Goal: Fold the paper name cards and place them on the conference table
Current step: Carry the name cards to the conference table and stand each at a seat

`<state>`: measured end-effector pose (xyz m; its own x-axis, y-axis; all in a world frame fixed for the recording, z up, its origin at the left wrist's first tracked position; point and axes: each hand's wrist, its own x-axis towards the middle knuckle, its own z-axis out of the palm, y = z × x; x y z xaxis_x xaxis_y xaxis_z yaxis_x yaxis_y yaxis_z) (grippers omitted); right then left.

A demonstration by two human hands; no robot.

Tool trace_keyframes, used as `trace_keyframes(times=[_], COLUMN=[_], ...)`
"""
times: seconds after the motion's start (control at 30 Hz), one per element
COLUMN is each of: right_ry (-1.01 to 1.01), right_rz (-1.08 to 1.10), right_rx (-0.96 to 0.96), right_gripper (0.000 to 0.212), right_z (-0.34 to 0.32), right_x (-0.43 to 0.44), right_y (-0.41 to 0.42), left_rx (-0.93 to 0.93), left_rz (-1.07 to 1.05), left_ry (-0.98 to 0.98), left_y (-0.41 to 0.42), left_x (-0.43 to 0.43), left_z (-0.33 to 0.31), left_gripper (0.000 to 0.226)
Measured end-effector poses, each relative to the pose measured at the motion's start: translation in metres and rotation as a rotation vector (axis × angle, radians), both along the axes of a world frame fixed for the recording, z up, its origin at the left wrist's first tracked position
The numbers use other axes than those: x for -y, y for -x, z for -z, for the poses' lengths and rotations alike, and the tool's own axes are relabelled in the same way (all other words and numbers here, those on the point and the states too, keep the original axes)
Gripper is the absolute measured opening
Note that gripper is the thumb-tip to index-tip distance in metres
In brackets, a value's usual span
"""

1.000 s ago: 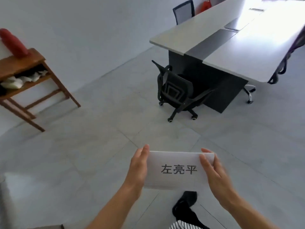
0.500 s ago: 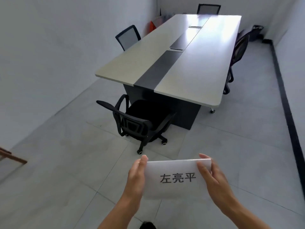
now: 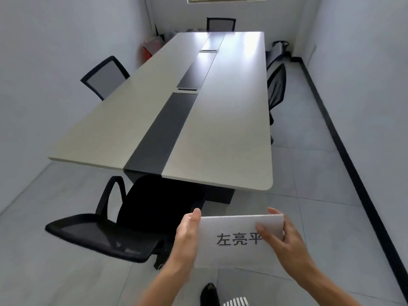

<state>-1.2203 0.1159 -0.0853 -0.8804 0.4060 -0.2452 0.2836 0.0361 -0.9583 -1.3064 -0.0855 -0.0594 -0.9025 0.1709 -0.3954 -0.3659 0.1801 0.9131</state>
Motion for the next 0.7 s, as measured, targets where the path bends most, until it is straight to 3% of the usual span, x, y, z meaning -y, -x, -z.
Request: trace_keyframes(times=[0.13, 0.37, 0.7], right_ry=[0.009, -0.013, -0.087], right_rz=[0.068, 0.054, -0.146], right_rx=[0.007, 0.046, 0.101], right_gripper=[0.085, 0.076, 0.069], right_z=[-0.001, 0.024, 0.075], right_x=[-0.035, -0.114, -0.231], right_y=[0.054, 0.159, 0.326], left_rx=[0.016, 0.066, 0.147], left_rz=[0.083, 0.062, -0.103], left_ry=[-0.001, 0.028, 0.08], left_y=[0.078, 0.188, 0.322], left_x=[-0.041, -0.122, -0.222], left_z=[-0.005, 0.017, 0.055], left_gripper=[0.042, 0.044, 0.039])
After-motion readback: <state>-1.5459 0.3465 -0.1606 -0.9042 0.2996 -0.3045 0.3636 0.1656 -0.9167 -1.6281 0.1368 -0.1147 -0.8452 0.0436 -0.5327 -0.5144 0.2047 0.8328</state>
